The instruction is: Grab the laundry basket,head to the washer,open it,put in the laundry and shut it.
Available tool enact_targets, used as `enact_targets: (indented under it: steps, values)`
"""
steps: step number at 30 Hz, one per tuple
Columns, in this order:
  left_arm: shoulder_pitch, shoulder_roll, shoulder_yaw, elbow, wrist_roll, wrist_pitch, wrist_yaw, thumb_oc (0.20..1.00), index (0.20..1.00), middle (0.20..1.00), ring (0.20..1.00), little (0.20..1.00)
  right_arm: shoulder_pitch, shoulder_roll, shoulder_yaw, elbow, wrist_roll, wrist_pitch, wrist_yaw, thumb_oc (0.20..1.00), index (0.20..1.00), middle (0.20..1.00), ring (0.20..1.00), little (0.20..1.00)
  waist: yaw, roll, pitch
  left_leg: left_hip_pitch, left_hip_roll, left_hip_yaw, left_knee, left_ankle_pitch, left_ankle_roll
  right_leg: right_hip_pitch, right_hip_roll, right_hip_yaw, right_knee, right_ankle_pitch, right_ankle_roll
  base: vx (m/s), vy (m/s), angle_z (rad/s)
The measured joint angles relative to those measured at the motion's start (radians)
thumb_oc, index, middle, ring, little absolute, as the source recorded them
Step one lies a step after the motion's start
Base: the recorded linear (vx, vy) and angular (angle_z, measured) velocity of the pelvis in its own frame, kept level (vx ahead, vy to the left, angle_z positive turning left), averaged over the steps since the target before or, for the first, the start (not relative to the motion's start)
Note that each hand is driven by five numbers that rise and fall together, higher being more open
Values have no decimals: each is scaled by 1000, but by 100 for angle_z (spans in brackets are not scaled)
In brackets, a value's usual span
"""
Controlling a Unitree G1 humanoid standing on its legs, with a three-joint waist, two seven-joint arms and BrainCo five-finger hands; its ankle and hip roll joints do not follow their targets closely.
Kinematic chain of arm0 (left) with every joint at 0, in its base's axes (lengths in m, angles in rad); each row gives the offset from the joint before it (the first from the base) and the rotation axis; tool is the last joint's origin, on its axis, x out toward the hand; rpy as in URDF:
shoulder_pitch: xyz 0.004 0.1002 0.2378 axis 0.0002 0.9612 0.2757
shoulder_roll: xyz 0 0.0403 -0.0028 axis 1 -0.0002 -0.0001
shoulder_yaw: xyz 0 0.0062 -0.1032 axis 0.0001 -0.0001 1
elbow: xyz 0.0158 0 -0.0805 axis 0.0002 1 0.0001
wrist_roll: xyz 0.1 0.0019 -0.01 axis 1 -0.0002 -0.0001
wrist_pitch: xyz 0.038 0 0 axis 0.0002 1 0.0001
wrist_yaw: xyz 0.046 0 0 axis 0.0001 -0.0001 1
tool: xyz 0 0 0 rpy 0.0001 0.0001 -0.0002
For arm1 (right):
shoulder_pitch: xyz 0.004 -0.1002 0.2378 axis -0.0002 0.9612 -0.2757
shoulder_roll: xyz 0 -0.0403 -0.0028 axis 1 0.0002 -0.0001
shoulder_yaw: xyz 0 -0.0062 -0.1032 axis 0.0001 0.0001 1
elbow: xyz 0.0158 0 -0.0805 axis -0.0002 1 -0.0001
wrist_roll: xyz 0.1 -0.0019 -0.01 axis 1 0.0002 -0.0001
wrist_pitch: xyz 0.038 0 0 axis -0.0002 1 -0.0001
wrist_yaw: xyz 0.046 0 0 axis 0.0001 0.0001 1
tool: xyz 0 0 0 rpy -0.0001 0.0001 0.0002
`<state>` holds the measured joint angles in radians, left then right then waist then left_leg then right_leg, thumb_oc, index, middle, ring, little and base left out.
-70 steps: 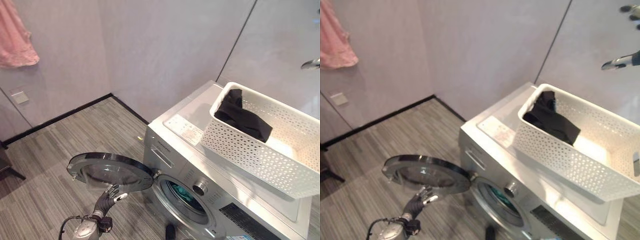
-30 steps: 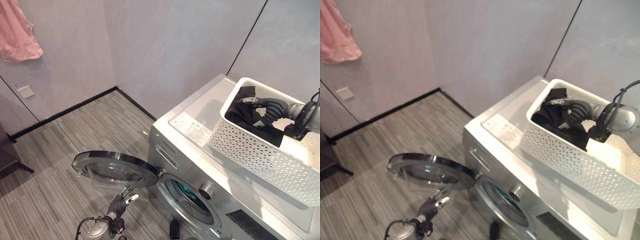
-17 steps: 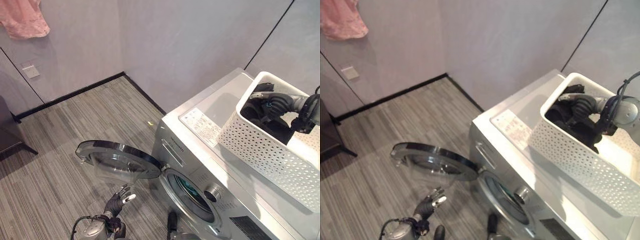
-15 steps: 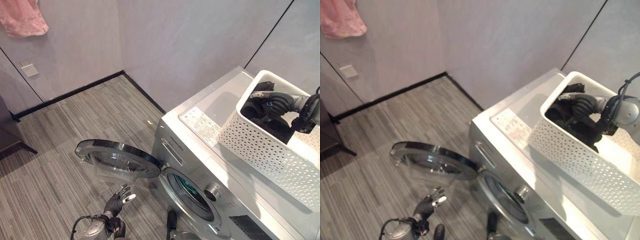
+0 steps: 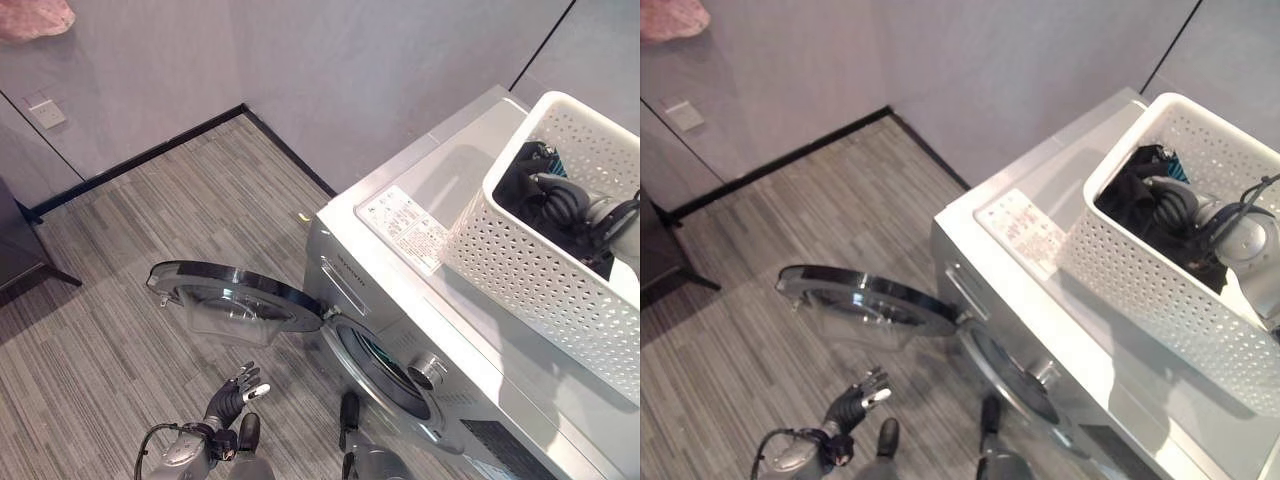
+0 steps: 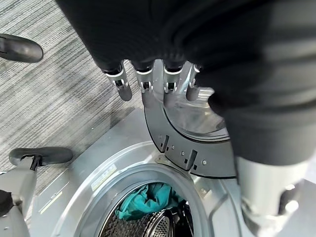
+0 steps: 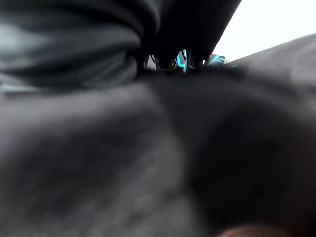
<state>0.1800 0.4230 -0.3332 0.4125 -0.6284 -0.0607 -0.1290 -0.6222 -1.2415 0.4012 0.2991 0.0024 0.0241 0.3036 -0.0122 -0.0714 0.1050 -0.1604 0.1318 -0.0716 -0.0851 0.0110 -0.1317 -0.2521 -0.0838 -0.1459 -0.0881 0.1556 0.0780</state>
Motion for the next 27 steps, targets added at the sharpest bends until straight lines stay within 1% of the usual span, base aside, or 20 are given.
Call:
enact_targets:
  steps: [1, 2, 9, 14, 18, 20, 24, 27]
  values:
    - [-1, 0, 1, 0, 0, 0, 1, 1000, 1000, 1000, 1000, 1000, 2, 0, -3, -7, -1, 2, -1, 200, 200, 200, 200, 200, -1, 0, 0, 1, 0, 0, -1, 0, 0, 1, 1, 0, 0, 0, 0, 0, 0, 0]
    - [-3, -2, 5, -1, 0, 1, 3, 1000, 1000, 1000, 1000, 1000, 42, 6, -43, -24, -16, 10, -3, 200, 200, 200, 200, 200, -1, -3, -2, 3, -2, 0, -3, 0, 0, 2, 2, 0, 0, 0, 0, 0, 0, 0]
    - [-20, -3, 6, -1, 0, 7, 3, 1000, 1000, 1000, 1000, 1000, 101, 7, -82, -46, -18, 24, -22, 200, 200, 200, 200, 200, 12, -5, -3, 21, -3, -1, -4, 0, 1, 20, 0, 0, 0, -3, 0, 5, 0, 0]
    - [-17, -4, 10, -2, 1, 9, 2, 1000, 1000, 1000, 1000, 1000, 168, 12, -158, -75, -17, 32, -42, 200, 200, 200, 200, 200, 16, -6, -4, 30, -3, -2, -4, -1, 2, 31, 0, 0, 0, -3, 1, 0, 0, 0]
    - [-14, -26, 42, -2, 1, 11, 2, 1000, 1000, 1000, 1000, 1000, 213, 13, -197, -99, -17, 39, -60, 200, 200, 200, 200, 200, 17, -2, -2, 45, -4, -3, -4, -2, 4, 47, -1, 0, 0, -5, 2, 0, 0, 0]
    - [-16, -35, 51, -2, 2, 11, 2, 1000, 1000, 1000, 1000, 1000, 210, 13, -203, -97, -17, 40, -79, 200, 200, 200, 200, 200, 18, 2, -1, 49, -6, -2, -4, -2, 5, 50, -3, 0, 0, -5, 2, 0, 0, 0]
    - [-18, -42, 53, -2, 2, 14, 3, 1000, 1000, 1000, 1000, 1000, 155, 13, -213, -100, -28, 39, -162, 200, 200, 200, 200, 200, 13, 35, -3, 65, -7, -3, -4, -3, 6, 67, -3, 0, 0, -7, 4, 0, 0, 0]
    - [-16, -58, 81, -2, 8, 19, 6, 1000, 1000, 1000, 1000, 1000, 142, 9, -231, -136, -58, 42, -200, 200, 200, 200, 200, 200, 11, 47, -4, 87, -5, -1, -5, -6, 10, 85, 0, 1, 0, -7, 4, 20, 5, -1]
